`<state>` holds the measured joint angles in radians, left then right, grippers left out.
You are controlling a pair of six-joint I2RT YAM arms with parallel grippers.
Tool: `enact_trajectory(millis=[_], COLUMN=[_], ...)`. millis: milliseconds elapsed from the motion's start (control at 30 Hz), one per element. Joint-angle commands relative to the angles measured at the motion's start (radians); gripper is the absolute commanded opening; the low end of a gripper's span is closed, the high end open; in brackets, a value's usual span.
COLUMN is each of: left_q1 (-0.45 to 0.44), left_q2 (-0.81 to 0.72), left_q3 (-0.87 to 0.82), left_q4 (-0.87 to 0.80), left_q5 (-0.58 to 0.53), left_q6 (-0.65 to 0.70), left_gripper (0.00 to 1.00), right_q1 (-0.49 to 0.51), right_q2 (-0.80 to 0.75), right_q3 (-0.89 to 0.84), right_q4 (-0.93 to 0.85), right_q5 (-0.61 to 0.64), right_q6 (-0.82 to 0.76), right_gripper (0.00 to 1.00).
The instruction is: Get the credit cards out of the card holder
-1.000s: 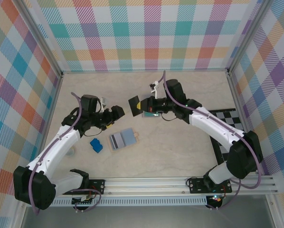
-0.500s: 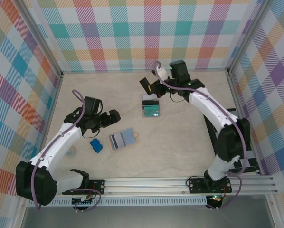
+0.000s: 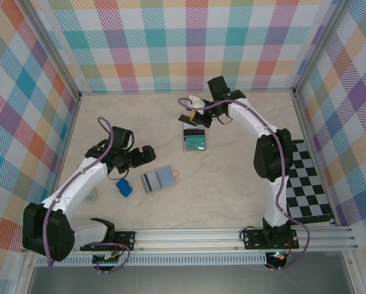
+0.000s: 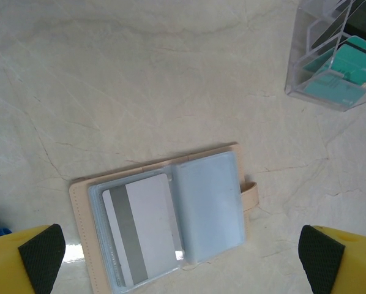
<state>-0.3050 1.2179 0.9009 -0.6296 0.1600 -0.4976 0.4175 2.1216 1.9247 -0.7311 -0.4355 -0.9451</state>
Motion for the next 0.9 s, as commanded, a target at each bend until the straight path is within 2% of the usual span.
enact_trajectory(millis=[0, 200, 500, 867], left_q1=[0.013, 0.015, 0.015, 0.015], left_q2=[0.017, 0.060, 0.100, 0.121], left_q3=[-0.005, 0.002, 0.023, 0.016], left_q4=[-0.020, -0.007, -0.021, -0.007], left_q5=[0.023, 0.062, 0.068, 0.077], left_q6=[-0.008, -0.023, -0.018, -0.024], left_gripper=[1.00, 1.00, 1.00, 1.00], right_q1=[-0.008, -0.008, -0.010, -0.014], right_q2=[0.025, 0.075, 0.101, 0.129], right_q3=[0.048, 0.082, 0.058, 0.060], right_q4=[-0.103, -0.169, -0.111, -0.162], right_q5=[-0.084, -0.042, 0.051, 0.082], right_q6=[-0.187, -0.274, -0.303, -0.349], right_gripper=[0.00, 0.00, 0.00, 0.01])
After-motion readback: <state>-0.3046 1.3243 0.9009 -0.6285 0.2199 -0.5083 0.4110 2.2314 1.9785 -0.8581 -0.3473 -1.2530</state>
